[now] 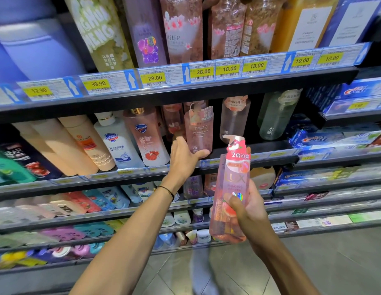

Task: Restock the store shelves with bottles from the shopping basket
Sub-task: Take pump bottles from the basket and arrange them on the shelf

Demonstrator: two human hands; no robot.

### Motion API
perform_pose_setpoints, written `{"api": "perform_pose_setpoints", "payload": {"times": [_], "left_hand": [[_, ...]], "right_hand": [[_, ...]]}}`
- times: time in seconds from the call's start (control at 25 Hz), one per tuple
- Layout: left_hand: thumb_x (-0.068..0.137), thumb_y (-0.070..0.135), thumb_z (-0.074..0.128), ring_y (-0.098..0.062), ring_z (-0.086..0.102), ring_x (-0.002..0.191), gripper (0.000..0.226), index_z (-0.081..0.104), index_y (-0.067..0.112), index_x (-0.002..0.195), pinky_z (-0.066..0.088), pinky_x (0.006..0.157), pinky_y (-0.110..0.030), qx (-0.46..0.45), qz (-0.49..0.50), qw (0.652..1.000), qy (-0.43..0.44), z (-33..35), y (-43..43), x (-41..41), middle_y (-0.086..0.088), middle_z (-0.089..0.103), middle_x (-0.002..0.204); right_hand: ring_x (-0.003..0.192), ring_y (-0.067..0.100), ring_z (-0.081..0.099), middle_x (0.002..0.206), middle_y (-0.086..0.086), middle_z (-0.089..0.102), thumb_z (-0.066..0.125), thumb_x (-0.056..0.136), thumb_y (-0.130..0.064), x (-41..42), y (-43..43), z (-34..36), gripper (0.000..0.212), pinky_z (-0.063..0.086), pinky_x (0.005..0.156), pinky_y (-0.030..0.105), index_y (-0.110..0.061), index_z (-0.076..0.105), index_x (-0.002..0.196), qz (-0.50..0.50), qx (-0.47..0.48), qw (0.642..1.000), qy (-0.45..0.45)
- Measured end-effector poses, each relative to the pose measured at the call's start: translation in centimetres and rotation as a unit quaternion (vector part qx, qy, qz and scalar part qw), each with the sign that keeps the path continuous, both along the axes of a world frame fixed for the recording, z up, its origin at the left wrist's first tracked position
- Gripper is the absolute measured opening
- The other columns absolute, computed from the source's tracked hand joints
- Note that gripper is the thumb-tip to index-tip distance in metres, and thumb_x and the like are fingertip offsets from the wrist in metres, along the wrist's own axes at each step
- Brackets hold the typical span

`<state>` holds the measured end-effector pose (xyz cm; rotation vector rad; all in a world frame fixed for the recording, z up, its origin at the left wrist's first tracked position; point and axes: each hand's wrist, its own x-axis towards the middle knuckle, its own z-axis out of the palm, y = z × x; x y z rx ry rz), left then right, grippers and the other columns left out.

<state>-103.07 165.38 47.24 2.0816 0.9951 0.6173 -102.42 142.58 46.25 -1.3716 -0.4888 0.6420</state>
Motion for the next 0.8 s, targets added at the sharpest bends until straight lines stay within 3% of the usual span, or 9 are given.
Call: {"api": "perform_pose_setpoints", "payload": {"times": [0.2,0.36,0.52,0.68,0.8], "left_hand": [[0.078,0.049,0.083,-0.026,0.055,0.089,0.054,0.048,0.01,0.091,0.053,0.076,-0.047,0.022,0.023,0.999,0.042,-0.7,0.5,0.2,-0.009,0.06,0.102],[0.079,0.052,0.082,-0.029,0.057,0.085,0.055,0.048,0.009,0.087,0.051,0.07,-0.045,0.03,0.022,0.998,0.054,-0.8,0.7,0.7,-0.009,0.06,0.098],[0.08,0.053,0.08,-0.03,0.059,0.086,0.054,0.053,0.008,0.09,0.054,0.072,-0.047,0.031,0.015,0.997,0.071,-0.6,0.9,1.0,-0.009,0.062,0.099],[0.093,0.035,0.072,-0.028,0.056,0.104,0.038,0.053,0.007,0.111,0.05,0.087,-0.042,0.081,-0.05,0.995,0.043,-1.1,0.5,-1.3,-0.01,0.058,0.113],[0.101,0.018,0.059,-0.027,0.052,0.115,0.034,0.052,0.005,0.132,0.047,0.097,-0.041,0.232,-0.084,0.969,-0.008,-2.4,0.0,-5.4,-0.011,0.057,0.126]], "right_hand": [[0.094,0.01,0.07,0.107,0.004,0.072,0.065,0.081,-0.027,0.9,1.5,0.1,0.046,0.056,0.077,0.025,-0.021,0.055,0.125,-0.006,0.009,1.0,-0.012],[0.107,0.021,0.068,0.117,0.01,0.071,0.064,0.086,-0.03,1.8,2.4,0.6,0.047,0.056,0.094,0.039,-0.018,0.054,0.131,0.014,0.019,1.0,-0.013],[0.115,0.023,0.066,0.122,0.006,0.069,0.06,0.091,-0.035,2.4,2.8,0.7,0.044,0.052,0.103,0.05,-0.027,0.055,0.134,0.032,0.026,0.999,0.021],[0.122,0.025,0.063,0.13,0.006,0.067,0.062,0.094,-0.033,2.4,3.1,1.1,0.046,0.048,0.106,0.053,-0.028,0.052,0.138,0.057,0.036,0.997,0.048],[0.121,0.025,0.064,0.128,0.007,0.068,0.065,0.094,-0.028,2.4,3.4,1.7,0.044,0.047,0.108,0.053,-0.021,0.053,0.136,0.07,0.045,0.996,0.033]]}}
